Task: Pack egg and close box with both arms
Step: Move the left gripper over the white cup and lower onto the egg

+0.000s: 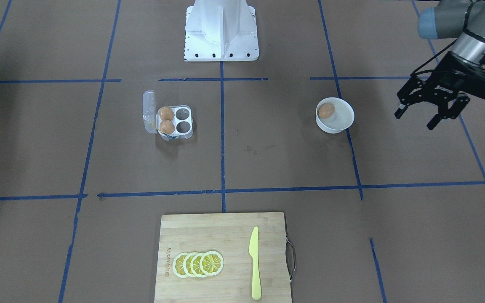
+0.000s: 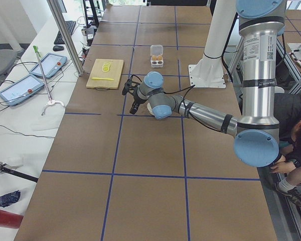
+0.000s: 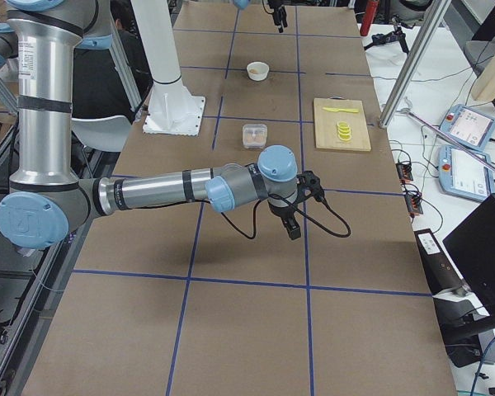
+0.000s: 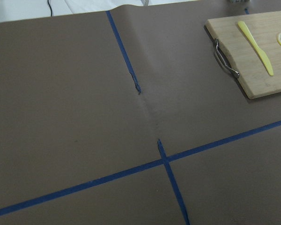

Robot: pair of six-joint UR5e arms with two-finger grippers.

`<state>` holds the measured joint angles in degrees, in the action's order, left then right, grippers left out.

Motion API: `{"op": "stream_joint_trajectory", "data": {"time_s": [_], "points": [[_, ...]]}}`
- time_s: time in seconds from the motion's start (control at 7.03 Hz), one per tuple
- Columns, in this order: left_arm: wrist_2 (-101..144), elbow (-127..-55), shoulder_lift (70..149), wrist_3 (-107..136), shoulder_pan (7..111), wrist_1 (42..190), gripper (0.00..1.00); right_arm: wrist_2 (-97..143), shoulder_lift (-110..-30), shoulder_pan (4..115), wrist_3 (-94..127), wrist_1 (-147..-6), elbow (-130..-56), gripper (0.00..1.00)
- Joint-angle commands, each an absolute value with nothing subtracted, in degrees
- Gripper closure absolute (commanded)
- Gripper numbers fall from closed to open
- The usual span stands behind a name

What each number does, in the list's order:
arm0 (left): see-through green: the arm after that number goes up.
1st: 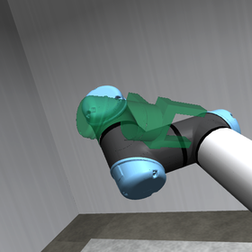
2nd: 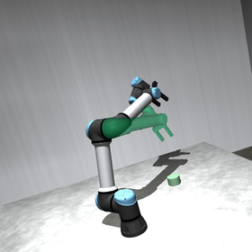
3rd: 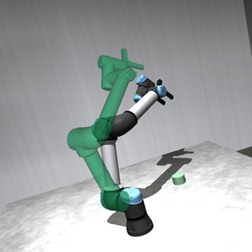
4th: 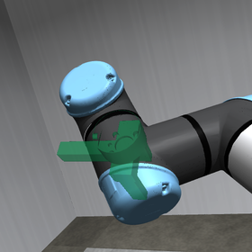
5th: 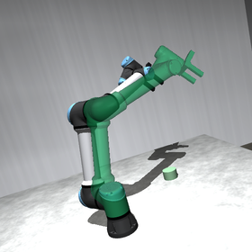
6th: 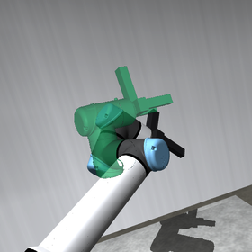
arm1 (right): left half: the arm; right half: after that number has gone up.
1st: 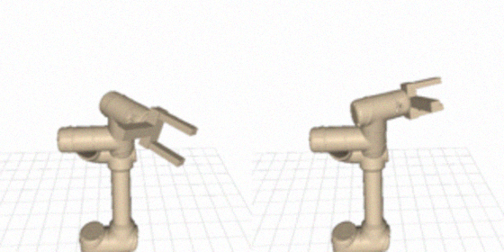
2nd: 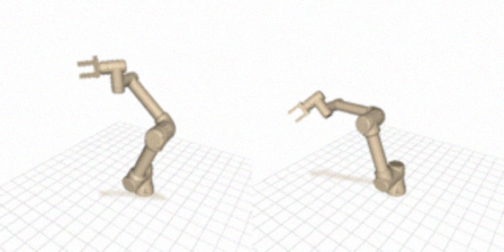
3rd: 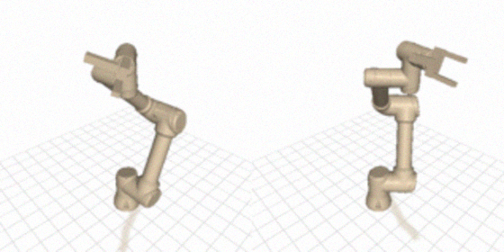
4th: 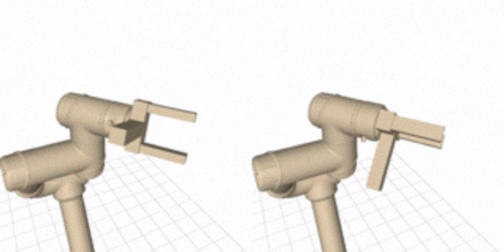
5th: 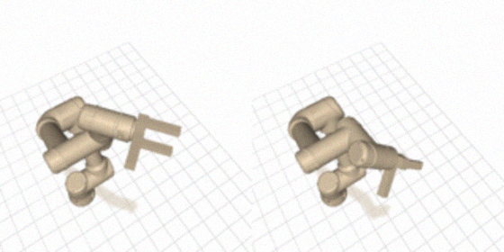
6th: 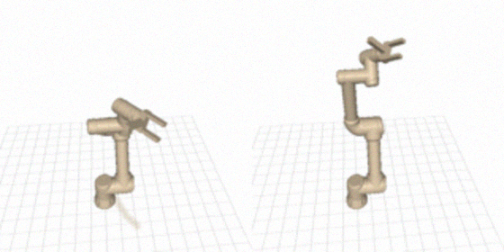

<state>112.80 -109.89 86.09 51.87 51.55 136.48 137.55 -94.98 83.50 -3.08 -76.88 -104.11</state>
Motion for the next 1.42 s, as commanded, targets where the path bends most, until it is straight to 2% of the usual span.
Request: {"op": "stream_joint_trajectory", "data": {"time_s": [0.0, 0.28, 1.28], "points": [[103.73, -110.92, 86.04, 60.11, 41.07, 136.41, 0.06, 137.55, -95.10, 83.50, -3.08, -76.90, -104.15, 0.00], [101.78, -111.00, 86.57, 60.21, 37.81, 136.41, 0.13, 137.55, -95.10, 83.50, -3.08, -76.90, -103.98, 0.00], [101.60, -109.34, 87.28, 60.12, 32.08, 136.32, 0.22, 137.55, -95.19, 83.50, -2.99, -76.90, -103.89, 0.00]]}}
